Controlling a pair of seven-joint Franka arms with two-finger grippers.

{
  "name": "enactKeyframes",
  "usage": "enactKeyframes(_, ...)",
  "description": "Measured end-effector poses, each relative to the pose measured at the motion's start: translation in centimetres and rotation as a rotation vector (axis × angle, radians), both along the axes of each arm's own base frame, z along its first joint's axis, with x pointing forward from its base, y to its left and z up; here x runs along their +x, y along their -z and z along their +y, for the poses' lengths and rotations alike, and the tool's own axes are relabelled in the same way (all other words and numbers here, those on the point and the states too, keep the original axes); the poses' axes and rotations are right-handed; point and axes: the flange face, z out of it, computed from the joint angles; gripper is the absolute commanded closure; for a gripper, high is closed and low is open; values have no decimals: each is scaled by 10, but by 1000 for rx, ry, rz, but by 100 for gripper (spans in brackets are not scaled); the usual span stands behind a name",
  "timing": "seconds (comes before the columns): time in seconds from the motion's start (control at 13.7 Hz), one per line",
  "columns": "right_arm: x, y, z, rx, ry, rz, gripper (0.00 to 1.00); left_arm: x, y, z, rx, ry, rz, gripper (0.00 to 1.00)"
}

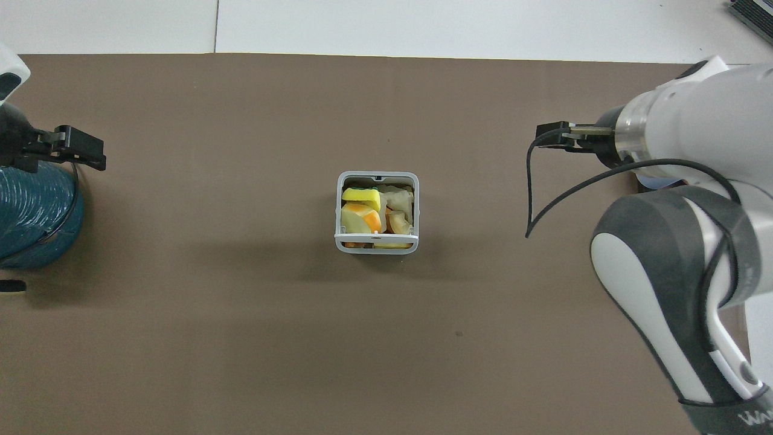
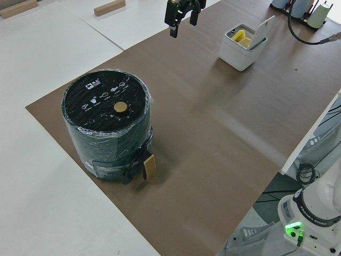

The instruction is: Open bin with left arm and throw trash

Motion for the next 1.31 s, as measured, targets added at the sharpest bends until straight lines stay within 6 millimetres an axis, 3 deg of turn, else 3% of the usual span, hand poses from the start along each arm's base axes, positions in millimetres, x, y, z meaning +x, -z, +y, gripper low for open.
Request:
enactKeyframes(0.37, -48, -61, -67, -36, 35, 169, 0, 0, 0, 3, 1, -5, -2, 0)
enactKeyframes(0.51, -62, -75, -86, -33, 63, 200, 0, 0, 0, 4, 1, -7, -2, 0)
enactKeyframes(1.31, -68, -73, -93, -41, 9, 236, 0, 0, 1, 7, 1, -13, 1, 0)
